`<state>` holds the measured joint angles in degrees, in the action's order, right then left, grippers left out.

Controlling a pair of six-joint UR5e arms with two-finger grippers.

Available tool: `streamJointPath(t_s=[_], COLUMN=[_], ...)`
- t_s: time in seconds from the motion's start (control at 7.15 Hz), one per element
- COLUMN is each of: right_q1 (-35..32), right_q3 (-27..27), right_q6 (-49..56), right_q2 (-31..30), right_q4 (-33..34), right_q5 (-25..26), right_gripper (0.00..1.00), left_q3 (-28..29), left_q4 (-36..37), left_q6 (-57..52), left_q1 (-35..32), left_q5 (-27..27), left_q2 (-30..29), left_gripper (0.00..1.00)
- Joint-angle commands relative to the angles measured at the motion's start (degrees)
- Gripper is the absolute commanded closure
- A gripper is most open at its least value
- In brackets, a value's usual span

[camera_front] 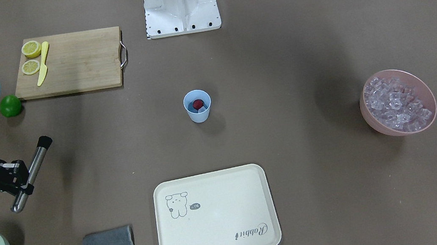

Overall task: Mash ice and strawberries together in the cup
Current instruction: 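Lift the muddler out of the cup and carry it toward the green bowl, then lower the muddler onto the table with the right gripper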

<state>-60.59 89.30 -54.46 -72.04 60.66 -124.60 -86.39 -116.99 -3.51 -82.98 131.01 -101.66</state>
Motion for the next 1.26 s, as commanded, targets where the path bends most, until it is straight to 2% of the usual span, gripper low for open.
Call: streamJointPath(t_s=[0.0, 0.56, 0.7, 1.12], right_q1=[2.1, 5.4, 5.0, 5.1], right_q3=[0.0, -1.1, -1.2, -5.1], right_q6=[3.5, 18.7, 21.1, 18.0], right_q2=[-0.2, 0.5, 0.4, 2.1], right_q4=[7.2, 19.6, 20.8, 20.6], right_q5=[-0.6, 1.8, 1.8, 1.8], right_gripper=[1.00, 1.00, 1.00, 1.00], left_q3=[-0.1, -1.3, -1.4, -1.8], left_q4=[0.0, 0.0, 0.0, -0.1], left_q6=[0.0, -0.1, -0.1, -0.1], left_q1=[0.0, -0.1, -0.1, -0.1], left_q5=[0.0, -0.3, -0.3, -0.5], left_q2=[0.0, 0.8, 0.8, 1.2], left_gripper=[0.03, 0.03, 0.03, 0.03])
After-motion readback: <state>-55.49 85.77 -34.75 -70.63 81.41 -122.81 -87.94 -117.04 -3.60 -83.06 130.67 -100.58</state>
